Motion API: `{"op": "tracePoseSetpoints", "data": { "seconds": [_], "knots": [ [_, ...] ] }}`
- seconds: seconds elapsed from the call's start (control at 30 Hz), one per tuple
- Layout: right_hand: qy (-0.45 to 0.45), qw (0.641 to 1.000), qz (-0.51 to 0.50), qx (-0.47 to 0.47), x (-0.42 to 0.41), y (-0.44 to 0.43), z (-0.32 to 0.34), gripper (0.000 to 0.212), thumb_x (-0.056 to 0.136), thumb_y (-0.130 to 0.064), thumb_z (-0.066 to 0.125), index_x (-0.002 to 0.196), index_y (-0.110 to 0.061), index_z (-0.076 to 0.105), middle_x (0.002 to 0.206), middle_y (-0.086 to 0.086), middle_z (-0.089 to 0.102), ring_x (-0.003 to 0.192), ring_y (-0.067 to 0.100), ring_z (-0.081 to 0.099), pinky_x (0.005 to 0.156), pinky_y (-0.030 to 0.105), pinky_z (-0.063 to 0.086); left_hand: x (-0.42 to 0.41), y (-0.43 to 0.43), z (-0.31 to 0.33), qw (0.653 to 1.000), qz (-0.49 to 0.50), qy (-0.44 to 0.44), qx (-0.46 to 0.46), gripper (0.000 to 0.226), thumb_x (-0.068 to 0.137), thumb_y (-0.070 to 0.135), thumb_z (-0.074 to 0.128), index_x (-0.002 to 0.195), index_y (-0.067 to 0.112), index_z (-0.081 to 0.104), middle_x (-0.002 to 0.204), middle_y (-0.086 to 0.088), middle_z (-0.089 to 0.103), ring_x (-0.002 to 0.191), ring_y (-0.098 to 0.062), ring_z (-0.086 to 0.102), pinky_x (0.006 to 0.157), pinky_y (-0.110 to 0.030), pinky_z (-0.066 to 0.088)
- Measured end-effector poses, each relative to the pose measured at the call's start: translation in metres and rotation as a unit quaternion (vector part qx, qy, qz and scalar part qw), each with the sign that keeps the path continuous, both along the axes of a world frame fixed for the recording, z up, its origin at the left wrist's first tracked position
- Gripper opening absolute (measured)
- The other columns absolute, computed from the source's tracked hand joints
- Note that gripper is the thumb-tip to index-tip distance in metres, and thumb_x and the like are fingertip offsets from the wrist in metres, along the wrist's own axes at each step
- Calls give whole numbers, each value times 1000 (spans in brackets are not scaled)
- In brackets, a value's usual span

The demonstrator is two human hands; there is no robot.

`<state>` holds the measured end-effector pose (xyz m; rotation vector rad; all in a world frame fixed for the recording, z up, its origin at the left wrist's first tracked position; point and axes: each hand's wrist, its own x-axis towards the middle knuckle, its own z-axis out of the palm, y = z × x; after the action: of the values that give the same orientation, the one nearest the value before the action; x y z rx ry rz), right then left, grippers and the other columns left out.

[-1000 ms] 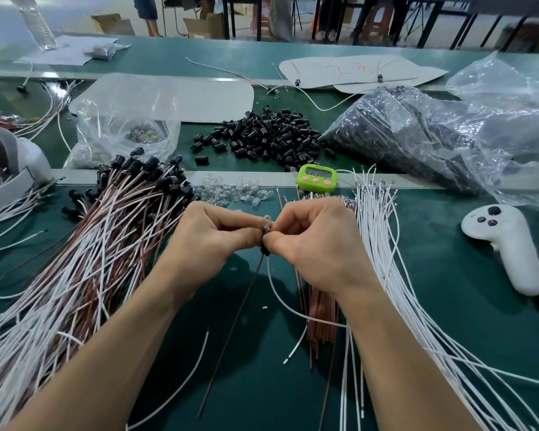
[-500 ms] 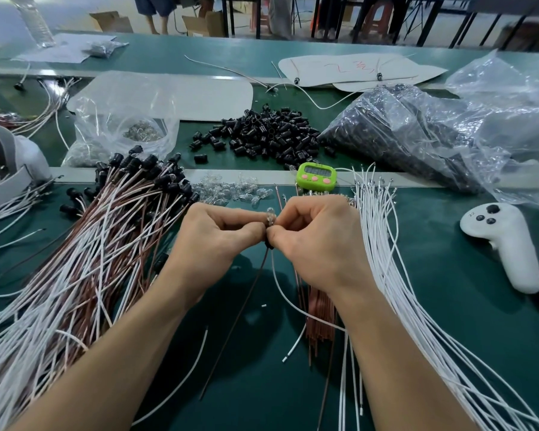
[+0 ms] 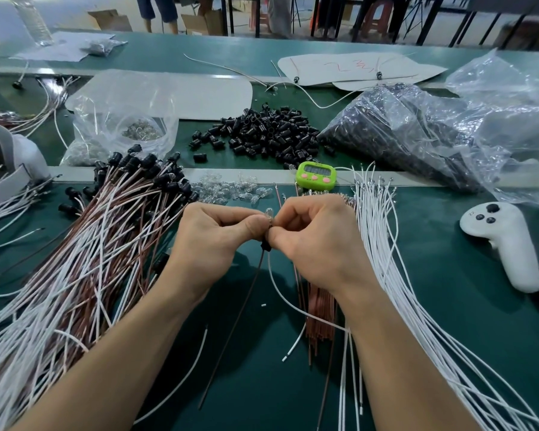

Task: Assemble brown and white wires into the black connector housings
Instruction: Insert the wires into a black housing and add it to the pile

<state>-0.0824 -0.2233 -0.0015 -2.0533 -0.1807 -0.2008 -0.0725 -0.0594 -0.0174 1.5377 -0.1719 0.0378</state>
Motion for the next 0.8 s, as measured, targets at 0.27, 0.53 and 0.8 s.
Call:
{"op": "tracePoseSetpoints", "data": {
  "seconds": [0.27,0.53,0.8],
  "knots": [
    [-9,999,-38,-11,0,-3,0,19,71,-15,87,59,-19,72,51,-11,65,44,1,54,45,11,37,-3,-1,-1,999,3,-27,38,16,78,17,79,82,32,84,80,1,80,81,-15,78,76,-19,57],
    [-14,1000,4,-16,2,-2,-1,17,75,-13,84,64,-18,73,57,-4,67,49,13,58,46,22,44,0,1,1,999,1,-17,43,21,82,0,79,77,19,83,75,-4,79,71,-13,76,69,-17,56],
    [33,996,46,69,5,-6,-2,14,78,-11,81,68,-18,75,57,-5,67,51,6,56,50,25,44,2,0,1,1000,12,-2,-9,20,86,-4,71,77,12,79,66,-5,75,60,-9,67,61,-13,49]
  ]
}}
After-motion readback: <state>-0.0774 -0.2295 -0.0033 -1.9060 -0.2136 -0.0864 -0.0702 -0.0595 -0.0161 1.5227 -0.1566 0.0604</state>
